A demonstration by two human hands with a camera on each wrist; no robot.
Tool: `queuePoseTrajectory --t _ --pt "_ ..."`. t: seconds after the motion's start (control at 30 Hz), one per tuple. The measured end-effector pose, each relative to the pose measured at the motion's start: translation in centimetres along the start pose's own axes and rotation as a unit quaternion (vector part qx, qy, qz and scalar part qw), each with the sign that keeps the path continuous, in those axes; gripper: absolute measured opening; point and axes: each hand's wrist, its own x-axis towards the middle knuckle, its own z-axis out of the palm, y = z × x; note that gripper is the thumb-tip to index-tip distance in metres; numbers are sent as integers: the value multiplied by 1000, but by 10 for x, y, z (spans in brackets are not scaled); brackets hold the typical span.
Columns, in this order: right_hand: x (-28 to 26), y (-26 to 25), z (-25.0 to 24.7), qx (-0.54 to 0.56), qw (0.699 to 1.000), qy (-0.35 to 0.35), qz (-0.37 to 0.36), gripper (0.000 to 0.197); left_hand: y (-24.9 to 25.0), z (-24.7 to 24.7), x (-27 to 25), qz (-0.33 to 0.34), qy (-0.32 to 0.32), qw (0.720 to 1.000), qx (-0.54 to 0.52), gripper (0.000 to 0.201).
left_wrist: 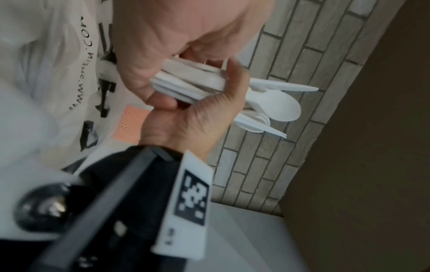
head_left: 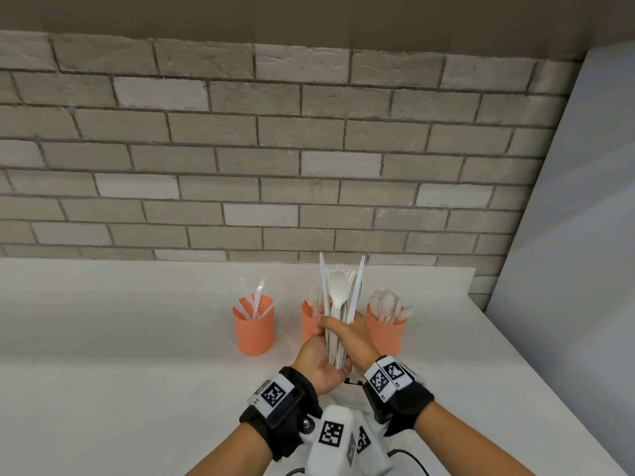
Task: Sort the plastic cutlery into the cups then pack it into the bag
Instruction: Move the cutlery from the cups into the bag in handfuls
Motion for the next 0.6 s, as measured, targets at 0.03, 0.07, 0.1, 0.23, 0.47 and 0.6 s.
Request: queuePoseTrajectory --t 0.03,0.07,0.1,0.23,0.47,0.6 --pt "1 -2 0 -6 1000 13 -2 22 0 -1 0 -12 14 1000 2 34" --pt "2 -3 -2 -14 1000 18 -2 22 1 -4 -1 -18 12 999 47 32" --pt "3 -5 -3 -17 1000 19 1 21 2 -6 -3 -22 5 995 100 30" --pt "11 -8 -14 2 999 38 24 16 10 -9 -1 49 40 944 323 16" --pt "17 -2 -29 2 998 -1 67 2 39 -13 5 199 59 887 412 12" --pt "7 -1 -24 -21 998 -34 55 10 51 -8 9 252 69 893 366 7"
